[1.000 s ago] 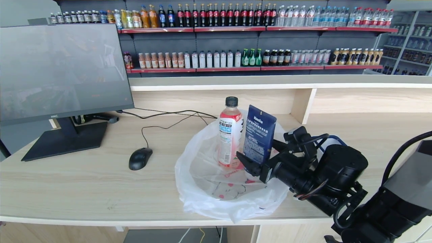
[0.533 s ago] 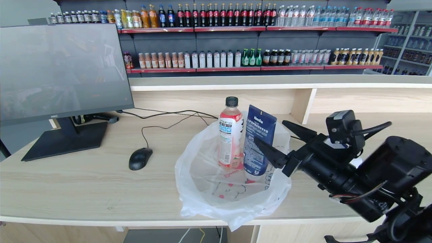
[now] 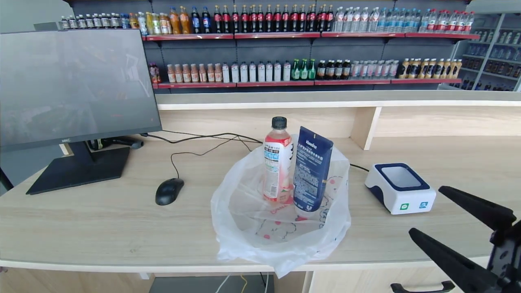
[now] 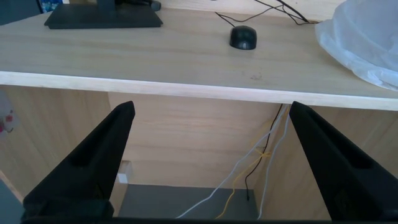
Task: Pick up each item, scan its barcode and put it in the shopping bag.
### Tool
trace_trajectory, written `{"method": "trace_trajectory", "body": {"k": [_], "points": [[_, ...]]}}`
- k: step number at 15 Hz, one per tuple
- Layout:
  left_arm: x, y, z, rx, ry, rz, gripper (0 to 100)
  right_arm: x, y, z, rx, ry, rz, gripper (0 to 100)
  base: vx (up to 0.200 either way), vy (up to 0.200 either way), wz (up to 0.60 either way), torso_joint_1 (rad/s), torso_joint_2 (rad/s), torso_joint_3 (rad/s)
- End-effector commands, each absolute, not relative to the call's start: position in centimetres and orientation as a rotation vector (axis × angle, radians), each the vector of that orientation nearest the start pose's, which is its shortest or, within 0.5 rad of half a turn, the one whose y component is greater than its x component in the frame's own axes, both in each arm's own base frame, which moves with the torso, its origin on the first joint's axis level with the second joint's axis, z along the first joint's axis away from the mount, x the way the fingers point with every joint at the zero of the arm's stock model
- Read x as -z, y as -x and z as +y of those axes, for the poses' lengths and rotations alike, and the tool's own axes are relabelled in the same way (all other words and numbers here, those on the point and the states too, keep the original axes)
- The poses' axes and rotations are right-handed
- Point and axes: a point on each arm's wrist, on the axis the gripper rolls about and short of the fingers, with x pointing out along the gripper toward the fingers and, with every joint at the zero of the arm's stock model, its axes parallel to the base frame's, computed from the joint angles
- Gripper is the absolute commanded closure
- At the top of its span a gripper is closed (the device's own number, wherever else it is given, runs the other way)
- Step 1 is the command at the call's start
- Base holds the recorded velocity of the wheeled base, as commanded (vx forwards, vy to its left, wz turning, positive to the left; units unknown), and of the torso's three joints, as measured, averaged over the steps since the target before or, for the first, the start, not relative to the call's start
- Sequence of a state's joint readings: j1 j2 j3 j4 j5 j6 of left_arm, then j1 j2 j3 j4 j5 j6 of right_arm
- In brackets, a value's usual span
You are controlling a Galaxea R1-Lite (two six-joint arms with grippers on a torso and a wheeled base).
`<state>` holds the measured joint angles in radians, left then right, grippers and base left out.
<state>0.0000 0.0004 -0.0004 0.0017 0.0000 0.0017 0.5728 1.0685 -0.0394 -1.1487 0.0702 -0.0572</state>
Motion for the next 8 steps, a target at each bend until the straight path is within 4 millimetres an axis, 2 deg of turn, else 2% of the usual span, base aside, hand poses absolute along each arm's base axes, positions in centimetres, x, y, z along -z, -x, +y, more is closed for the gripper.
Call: {"method": "trace_trajectory", "body": {"k": [1, 2, 5, 8], "points": [[-7.5, 2.3, 0.0, 0.000, -0.002, 0.002, 0, -14.6, -4.0, 2.8, -0.639, 0.050, -0.123, 0, 0.000, 0.000, 0.00, 0.000, 0.00, 0.000], [-7.6, 2.3, 0.0, 0.003, -0.020, 0.002, 0, -12.1, -1.9, 1.4, -0.644, 0.146, -0.031, 0, 0.000, 0.000, 0.00, 0.000, 0.00, 0.000], [-7.5, 2.3, 0.0, 0.003, -0.034, 0.003, 0, -8.3, 1.1, -0.5, -0.594, 0.180, 0.048, 0, 0.000, 0.000, 0.00, 0.000, 0.00, 0.000], [-7.6, 2.3, 0.0, 0.003, -0.025, 0.001, 0, -7.8, 1.8, -0.5, -0.352, 0.108, 0.037, 0, 0.000, 0.000, 0.00, 0.000, 0.00, 0.000]]}}
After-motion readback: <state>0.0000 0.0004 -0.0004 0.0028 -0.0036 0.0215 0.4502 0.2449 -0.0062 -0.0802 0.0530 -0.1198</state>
